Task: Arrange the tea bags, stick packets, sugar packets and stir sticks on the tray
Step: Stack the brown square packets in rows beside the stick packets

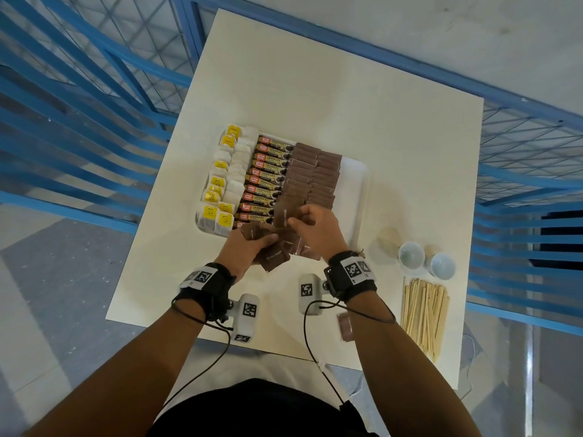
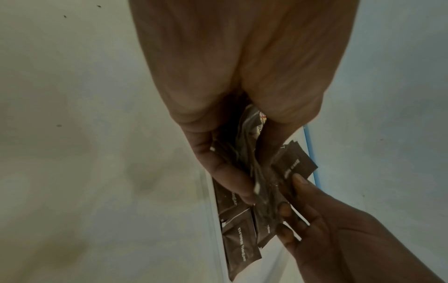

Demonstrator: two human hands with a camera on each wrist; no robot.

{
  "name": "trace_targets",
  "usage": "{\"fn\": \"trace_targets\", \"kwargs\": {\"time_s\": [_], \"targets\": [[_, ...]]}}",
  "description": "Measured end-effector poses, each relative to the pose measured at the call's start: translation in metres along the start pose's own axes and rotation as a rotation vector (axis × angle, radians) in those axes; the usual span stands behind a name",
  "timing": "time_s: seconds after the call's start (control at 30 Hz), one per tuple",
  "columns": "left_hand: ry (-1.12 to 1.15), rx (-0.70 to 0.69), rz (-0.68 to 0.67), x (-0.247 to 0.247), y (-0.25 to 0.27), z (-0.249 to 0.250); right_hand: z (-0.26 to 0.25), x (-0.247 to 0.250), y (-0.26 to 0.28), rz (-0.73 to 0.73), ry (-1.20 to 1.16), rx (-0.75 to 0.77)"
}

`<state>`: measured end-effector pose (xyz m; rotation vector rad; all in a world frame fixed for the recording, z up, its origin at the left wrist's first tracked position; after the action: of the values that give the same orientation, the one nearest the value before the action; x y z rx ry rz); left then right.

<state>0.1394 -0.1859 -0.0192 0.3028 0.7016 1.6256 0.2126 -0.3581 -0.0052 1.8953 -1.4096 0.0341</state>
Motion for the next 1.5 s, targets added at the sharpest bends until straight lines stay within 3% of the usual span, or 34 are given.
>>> {"fn": "trace_targets", "kwargs": {"time_s": [0.13, 0.6, 1.17, 1.37, 1.5], "targets": [[0.005, 0.032, 0.03, 0.002, -0.001, 0.002, -0.005, 0.018, -0.021, 0.14, 0.078, 0.042], [0.039, 0.093, 0.118, 0.006, -0.01, 0.005, -0.015, 0.023, -0.055, 0.05, 0.257, 0.126], [0.058, 0.131, 0.121, 0.007, -0.014, 0.004, -0.012, 0.019, -0.064, 0.165, 0.291, 0.134], [0.076, 0.097, 0.018, 0.001, -0.011, 0.009, -0.012, 0.027, -0.054, 0.261, 0.213, 0.116], [0.097, 0.024, -0.033, -0.003, -0.015, 0.01, -0.015, 0.025, -0.035, 0.162, 0.153, 0.121]]}}
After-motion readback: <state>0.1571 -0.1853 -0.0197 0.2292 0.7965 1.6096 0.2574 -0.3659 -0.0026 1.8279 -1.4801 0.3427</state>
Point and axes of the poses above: each hand's wrist, its own y-axis away from the middle knuckle, its own x-axis out of the back of the hand, z = x × y, the point moved 2 cm from there along -y, towards the middle knuckle, and after that the axes turned 8 degrees about -x, right-handed, at the moved point
